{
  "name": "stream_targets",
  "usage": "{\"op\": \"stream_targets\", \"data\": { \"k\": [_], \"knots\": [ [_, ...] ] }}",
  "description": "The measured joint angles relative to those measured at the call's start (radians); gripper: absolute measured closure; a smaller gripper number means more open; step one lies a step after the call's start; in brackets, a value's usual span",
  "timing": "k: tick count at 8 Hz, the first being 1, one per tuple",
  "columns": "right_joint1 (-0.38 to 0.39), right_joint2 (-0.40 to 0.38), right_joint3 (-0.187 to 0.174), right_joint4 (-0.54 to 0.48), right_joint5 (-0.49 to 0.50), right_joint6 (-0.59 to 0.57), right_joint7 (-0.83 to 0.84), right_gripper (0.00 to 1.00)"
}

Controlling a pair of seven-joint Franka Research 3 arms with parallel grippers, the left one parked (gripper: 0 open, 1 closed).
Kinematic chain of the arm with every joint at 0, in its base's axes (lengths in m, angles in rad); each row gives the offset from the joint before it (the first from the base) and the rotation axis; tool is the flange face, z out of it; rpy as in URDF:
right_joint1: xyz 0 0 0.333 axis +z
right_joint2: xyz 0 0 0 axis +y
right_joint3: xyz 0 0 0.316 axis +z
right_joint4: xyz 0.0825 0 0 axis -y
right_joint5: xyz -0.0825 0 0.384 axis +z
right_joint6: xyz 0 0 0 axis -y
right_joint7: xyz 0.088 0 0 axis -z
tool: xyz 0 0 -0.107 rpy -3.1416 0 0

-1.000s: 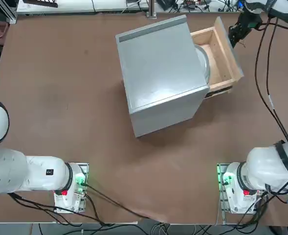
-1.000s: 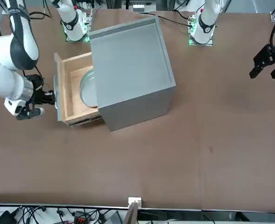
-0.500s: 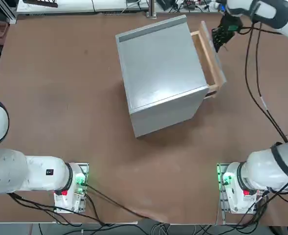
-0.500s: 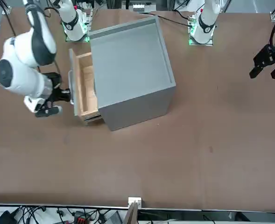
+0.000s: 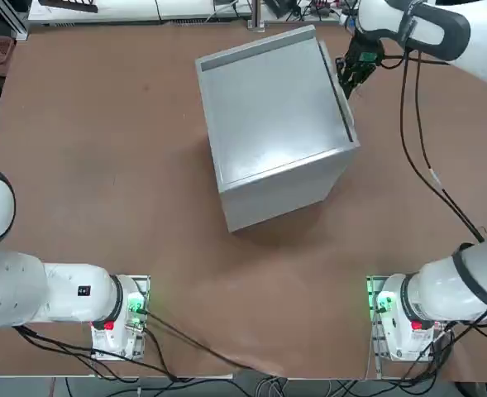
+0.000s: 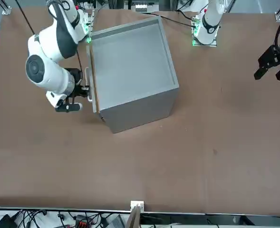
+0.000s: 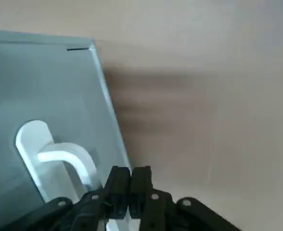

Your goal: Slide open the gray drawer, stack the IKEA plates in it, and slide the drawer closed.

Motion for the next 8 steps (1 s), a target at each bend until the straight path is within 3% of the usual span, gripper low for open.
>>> {"op": "stream_targets", "data": {
  "k": [8],
  "knots": [
    [0.027,0.011,-0.006,-0.003,0.088,0.003,0.033,1.00]
  ]
}}
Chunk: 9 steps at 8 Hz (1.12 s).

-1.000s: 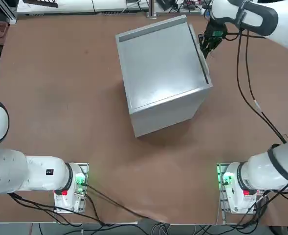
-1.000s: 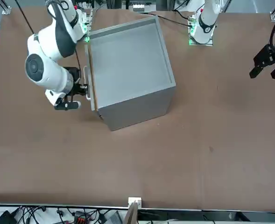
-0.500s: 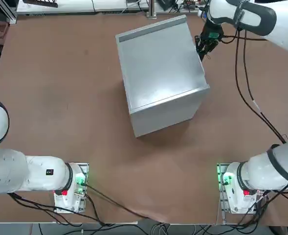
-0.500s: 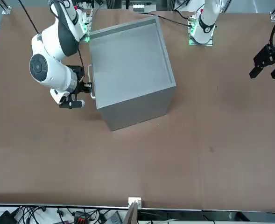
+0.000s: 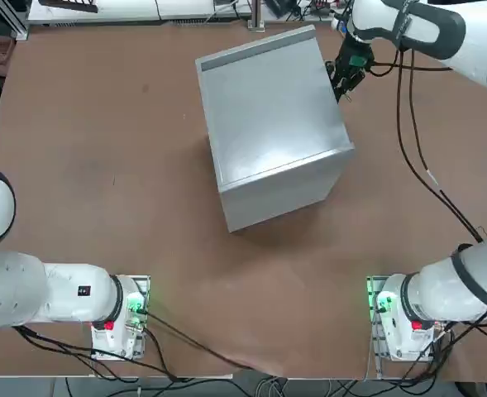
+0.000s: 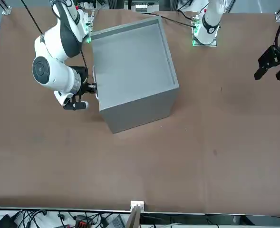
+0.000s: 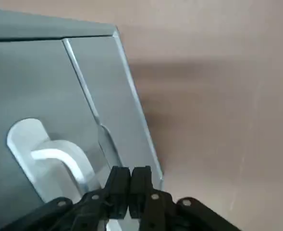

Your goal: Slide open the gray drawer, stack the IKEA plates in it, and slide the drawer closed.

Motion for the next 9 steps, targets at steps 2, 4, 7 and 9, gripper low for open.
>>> {"op": "stream_targets", "data": {
  "k": [2,4,7,9],
  "knots": [
    [-0.006,-0.003,-0.006,0.031,-0.009,-0.019,-0.015,0.99],
    [-0.060,-0.010,-0.014,0.141,-0.114,-0.122,-0.121,0.93],
    [-0.175,-0.019,-0.020,0.266,-0.186,-0.173,-0.282,0.47],
    [-0.228,-0.055,-0.021,0.300,-0.202,-0.215,-0.328,0.06]
  ]
}}
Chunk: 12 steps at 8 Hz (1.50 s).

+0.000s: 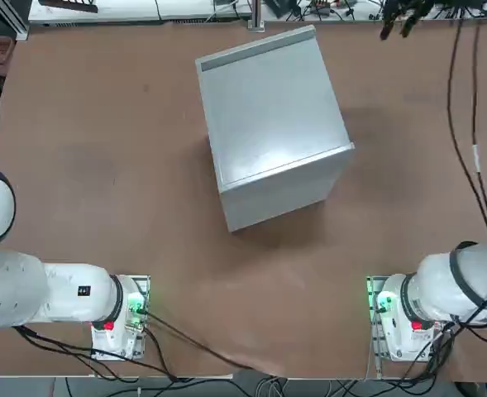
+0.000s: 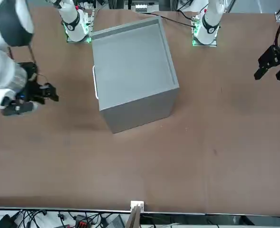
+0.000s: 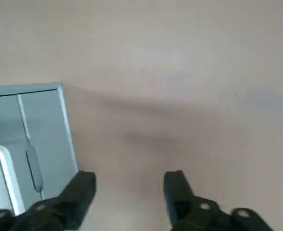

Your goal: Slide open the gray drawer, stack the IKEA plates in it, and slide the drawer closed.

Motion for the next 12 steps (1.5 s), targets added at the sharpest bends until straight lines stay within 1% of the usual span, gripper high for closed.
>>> {"op": "stream_targets", "data": {
  "k": [1,3,4,5,6,8,9,11,12],
  "knots": [
    [-0.004,-0.030,0.000,0.004,-0.003,-0.007,0.000,0.00],
    [-0.004,-0.083,0.005,0.005,-0.004,-0.012,0.001,0.00],
    [-0.001,-0.103,-0.008,0.006,-0.006,-0.015,0.001,0.00],
    [0.011,-0.116,-0.043,0.004,-0.006,-0.031,0.000,0.00],
    [0.044,-0.124,-0.096,-0.002,-0.006,-0.047,-0.001,0.00],
    [0.158,-0.155,-0.235,-0.043,-0.005,-0.052,-0.001,0.00],
    [0.206,-0.180,-0.288,-0.073,-0.005,-0.052,-0.001,0.00],
    [0.293,-0.224,-0.382,-0.119,-0.005,-0.053,-0.001,0.00],
    [0.321,-0.234,-0.412,-0.127,-0.005,-0.054,-0.001,0.00]
  ]
}}
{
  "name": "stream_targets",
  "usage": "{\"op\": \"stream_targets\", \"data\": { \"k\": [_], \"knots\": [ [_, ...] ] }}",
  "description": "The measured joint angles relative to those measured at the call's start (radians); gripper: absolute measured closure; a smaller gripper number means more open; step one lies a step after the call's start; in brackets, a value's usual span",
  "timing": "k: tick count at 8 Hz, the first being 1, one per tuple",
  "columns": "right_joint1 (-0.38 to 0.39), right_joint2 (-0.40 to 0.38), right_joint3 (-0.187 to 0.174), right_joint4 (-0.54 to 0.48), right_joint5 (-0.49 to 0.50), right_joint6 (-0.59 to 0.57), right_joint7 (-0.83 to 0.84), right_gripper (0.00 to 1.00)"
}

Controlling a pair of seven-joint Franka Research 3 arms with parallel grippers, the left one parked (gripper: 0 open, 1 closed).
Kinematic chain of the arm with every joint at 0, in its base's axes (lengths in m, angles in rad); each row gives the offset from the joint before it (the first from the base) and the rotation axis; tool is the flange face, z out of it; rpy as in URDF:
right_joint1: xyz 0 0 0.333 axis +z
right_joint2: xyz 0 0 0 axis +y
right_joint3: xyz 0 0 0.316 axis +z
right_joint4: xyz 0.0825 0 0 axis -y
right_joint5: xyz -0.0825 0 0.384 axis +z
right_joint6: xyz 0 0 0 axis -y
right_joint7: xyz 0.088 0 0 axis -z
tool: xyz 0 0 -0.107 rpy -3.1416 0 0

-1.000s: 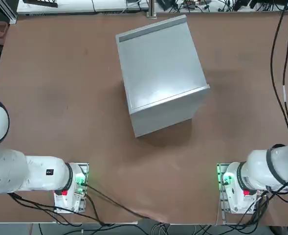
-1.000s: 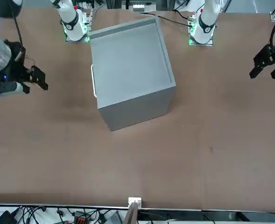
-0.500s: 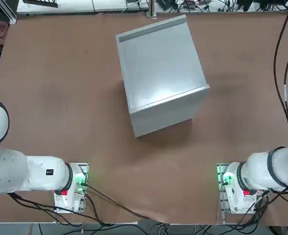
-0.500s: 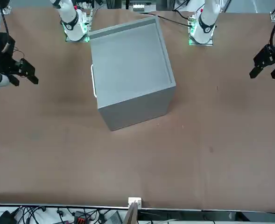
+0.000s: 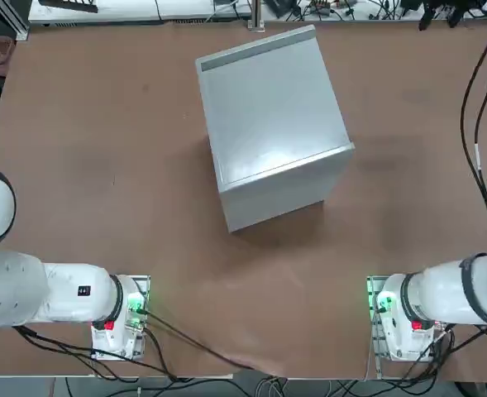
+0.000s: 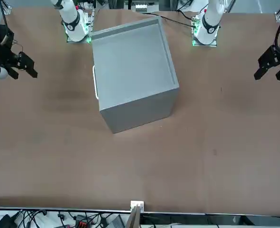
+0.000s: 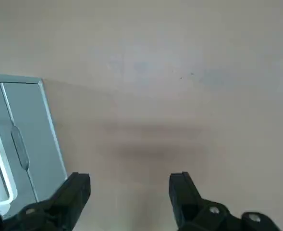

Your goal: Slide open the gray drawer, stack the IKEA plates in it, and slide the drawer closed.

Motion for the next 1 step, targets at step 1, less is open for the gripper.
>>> {"op": "stream_targets", "data": {
  "k": [1],
  "knots": [
    [0.014,-0.003,-0.011,-0.001,0.000,0.000,0.000,0.00]
  ]
}}
